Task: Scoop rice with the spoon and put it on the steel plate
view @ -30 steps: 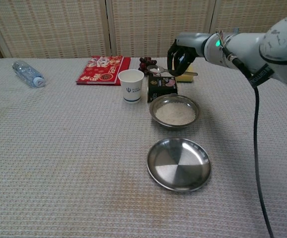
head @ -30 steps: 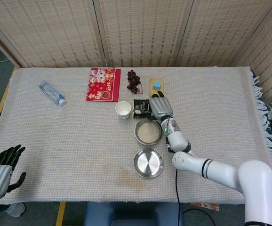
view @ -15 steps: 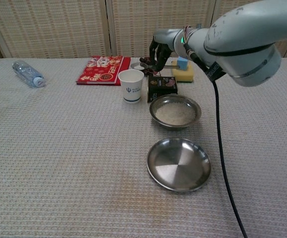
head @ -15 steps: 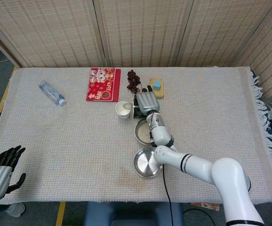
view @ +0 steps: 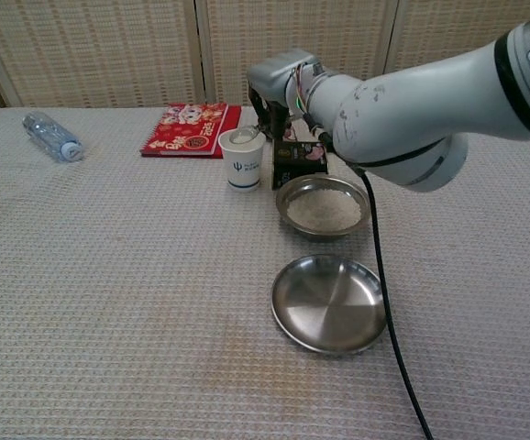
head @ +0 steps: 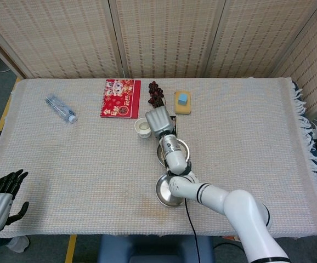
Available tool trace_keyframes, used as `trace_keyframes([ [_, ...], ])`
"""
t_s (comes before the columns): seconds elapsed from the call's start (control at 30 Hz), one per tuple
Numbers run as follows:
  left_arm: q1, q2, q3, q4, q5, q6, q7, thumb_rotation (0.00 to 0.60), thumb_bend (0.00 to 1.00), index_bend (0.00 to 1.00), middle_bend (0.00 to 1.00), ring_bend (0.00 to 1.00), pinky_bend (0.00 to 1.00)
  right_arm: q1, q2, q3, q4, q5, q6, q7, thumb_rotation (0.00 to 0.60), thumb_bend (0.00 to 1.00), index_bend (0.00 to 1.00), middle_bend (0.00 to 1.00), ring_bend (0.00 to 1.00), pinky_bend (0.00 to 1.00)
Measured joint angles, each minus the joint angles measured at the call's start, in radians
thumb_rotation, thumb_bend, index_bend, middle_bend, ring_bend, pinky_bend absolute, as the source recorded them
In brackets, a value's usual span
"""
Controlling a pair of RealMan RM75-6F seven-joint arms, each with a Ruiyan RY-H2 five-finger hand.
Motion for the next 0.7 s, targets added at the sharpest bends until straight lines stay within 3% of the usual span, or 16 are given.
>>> trace_keyframes([
  [0.37,0.004,0.006,0.004,-0.004,0.014,0.007,-0.011,0.6,0.42,0.0,0.0,0.0,0.1,0.015,-0.064,-0.125,0.095,-0.221,0.069,-0.235,0.6,0.38,0.94,0.56,0.14,0.01],
  [0.7,0.01,0.009,0.006,-0.001,0.022,0.018,-0.02,0.6,0.42,0.0,0.0,0.0,0.1,0.015,-0.114,-0.172,0.172,-0.371,0.121,-0.416,0.6,0.38,0.94,0.56,0.14,0.02],
])
